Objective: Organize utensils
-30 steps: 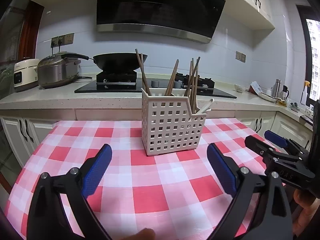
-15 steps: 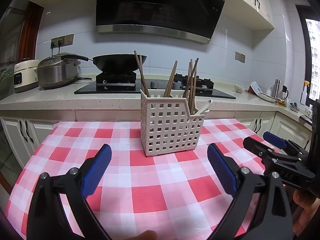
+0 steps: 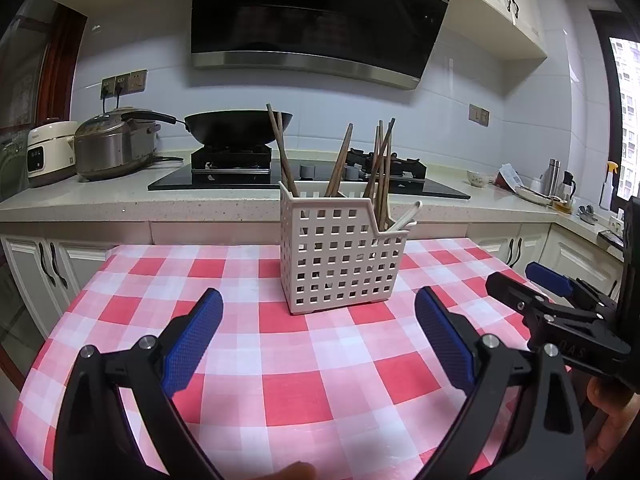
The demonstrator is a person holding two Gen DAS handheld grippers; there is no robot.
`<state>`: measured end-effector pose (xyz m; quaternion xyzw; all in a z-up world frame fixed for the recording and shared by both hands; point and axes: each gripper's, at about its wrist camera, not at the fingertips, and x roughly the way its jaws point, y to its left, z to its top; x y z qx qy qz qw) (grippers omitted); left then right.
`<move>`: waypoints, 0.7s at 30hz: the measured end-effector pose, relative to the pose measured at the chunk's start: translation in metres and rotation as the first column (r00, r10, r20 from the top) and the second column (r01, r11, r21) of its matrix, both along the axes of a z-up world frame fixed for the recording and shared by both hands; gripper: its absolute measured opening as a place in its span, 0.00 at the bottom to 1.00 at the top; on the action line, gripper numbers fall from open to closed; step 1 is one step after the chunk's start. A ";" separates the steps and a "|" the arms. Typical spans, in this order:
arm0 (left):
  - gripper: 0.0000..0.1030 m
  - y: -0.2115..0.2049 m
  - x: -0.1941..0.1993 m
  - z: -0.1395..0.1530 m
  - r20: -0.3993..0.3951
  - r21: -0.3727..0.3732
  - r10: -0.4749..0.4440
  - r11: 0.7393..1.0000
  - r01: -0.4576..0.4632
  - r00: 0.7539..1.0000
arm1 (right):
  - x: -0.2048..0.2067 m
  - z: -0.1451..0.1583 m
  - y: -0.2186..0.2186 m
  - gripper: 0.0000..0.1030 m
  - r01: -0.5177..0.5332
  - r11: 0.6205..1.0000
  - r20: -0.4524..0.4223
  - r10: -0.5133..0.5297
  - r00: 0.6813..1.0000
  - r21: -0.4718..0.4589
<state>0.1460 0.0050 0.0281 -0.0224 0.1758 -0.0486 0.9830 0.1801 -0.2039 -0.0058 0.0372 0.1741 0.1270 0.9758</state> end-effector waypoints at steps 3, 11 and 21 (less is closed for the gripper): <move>0.91 0.000 0.000 0.000 -0.002 -0.002 -0.001 1.000 0.001 1.000 | 0.000 -0.001 0.000 0.82 -0.004 1.000 -0.002 0.004 1.000 0.001; 0.91 0.000 0.000 0.000 -0.002 -0.001 -0.001 1.000 0.001 1.000 | 0.000 -0.001 0.000 0.82 -0.009 1.000 0.000 0.009 1.000 -0.005; 0.91 0.002 -0.001 0.000 0.000 -0.001 -0.002 1.000 0.002 1.000 | 0.000 0.000 0.000 0.82 -0.010 1.000 0.001 0.010 1.000 -0.002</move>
